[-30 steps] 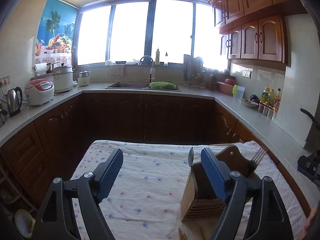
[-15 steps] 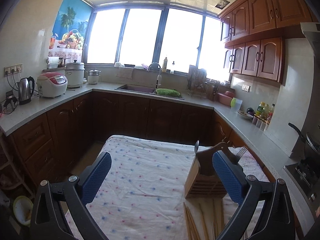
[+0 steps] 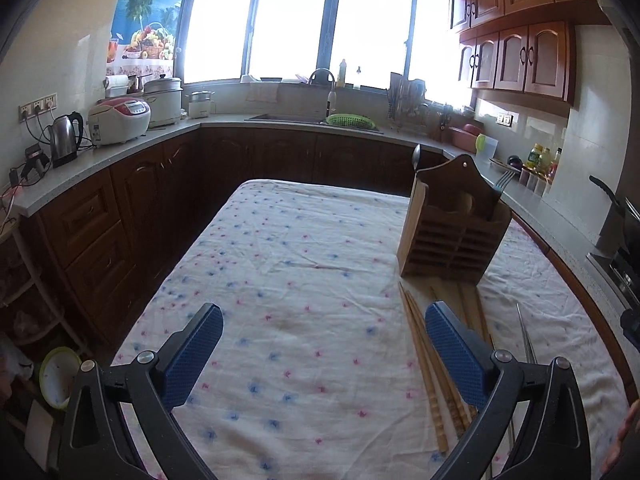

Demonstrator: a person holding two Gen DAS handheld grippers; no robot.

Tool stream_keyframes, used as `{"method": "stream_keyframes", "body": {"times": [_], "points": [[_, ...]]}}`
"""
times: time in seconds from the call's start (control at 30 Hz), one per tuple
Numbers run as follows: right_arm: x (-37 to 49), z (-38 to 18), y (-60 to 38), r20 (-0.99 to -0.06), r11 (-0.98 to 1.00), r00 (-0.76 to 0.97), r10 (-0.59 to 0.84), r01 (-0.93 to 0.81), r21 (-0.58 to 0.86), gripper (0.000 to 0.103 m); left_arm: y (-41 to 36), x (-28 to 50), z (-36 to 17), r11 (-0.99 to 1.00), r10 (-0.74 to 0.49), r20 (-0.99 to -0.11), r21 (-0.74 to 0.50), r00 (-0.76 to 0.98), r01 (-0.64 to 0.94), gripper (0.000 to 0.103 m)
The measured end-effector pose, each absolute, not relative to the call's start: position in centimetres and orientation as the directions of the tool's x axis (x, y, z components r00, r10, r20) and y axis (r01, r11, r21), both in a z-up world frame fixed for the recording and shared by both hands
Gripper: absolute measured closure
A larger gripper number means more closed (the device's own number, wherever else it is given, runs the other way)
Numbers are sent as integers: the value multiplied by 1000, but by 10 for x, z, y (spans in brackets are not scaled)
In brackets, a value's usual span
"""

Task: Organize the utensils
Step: 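Grasp a wooden chopstick with the left tool while the right tool grasps a metal chopstick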

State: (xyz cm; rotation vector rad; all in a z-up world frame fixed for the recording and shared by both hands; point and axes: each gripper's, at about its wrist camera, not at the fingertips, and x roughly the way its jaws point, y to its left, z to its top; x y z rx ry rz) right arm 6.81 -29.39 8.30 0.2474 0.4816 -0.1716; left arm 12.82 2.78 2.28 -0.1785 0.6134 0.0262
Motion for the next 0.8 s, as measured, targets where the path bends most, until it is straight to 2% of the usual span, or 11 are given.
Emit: {"method": "stream_keyframes", "body": {"times": [0.27,0.43,0.67,0.77,0.8], "points": [[67,51,-299,-568,945,811,-140,281,167,0,13,145,16,984,-42,-682,-153,730,-87,1],[72,44,-300,-607,941,786,-117,283,185,0,7,163,22,980,-102,-729,-191,677,-57,1],[91,35,-309,-657,929,750,-79,294,225,0,-1,189,20,981,-122,-784,-187,609,-44,2],[103,35,-310,-665,931,744,-68,286,225,0,-5,205,26,985,-121,-796,-170,593,-28,7],[108,35,-311,-667,932,742,-65,283,225,1,-8,212,27,986,-122,-799,-167,589,-22,12]]}}
